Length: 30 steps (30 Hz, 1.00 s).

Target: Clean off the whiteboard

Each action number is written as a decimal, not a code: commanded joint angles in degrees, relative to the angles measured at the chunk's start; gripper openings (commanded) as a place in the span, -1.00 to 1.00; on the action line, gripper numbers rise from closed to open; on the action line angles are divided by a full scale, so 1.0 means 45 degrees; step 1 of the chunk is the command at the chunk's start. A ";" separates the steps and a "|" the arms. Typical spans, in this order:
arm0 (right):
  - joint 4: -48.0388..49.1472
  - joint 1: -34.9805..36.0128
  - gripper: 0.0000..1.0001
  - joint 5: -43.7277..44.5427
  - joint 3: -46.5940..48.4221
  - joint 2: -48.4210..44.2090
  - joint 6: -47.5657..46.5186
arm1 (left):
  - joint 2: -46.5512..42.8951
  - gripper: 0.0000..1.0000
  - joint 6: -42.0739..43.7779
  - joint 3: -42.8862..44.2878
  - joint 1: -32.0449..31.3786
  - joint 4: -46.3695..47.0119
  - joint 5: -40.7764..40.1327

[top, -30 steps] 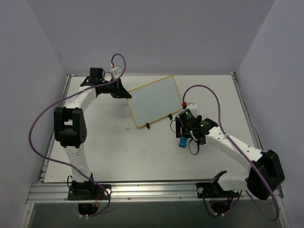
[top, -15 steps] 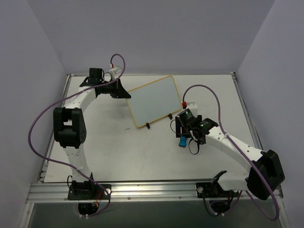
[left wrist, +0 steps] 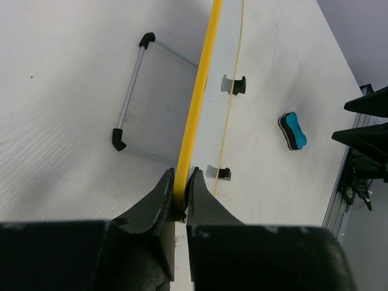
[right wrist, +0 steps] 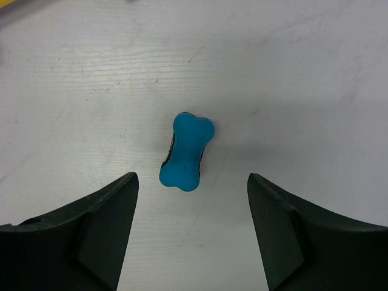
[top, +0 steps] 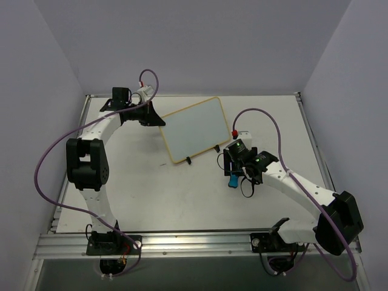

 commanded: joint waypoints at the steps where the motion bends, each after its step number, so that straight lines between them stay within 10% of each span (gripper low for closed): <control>1: -0.0308 0.0178 0.36 0.0359 -0.0037 -0.0264 -0.0161 | -0.0303 -0.72 0.1829 -0.0120 0.0553 0.0869 -0.4212; 30: -0.0268 0.0451 0.36 0.0417 -0.0037 -0.0068 -0.0259 | -0.1493 0.42 0.2083 -0.0920 -0.0384 0.1493 -0.4915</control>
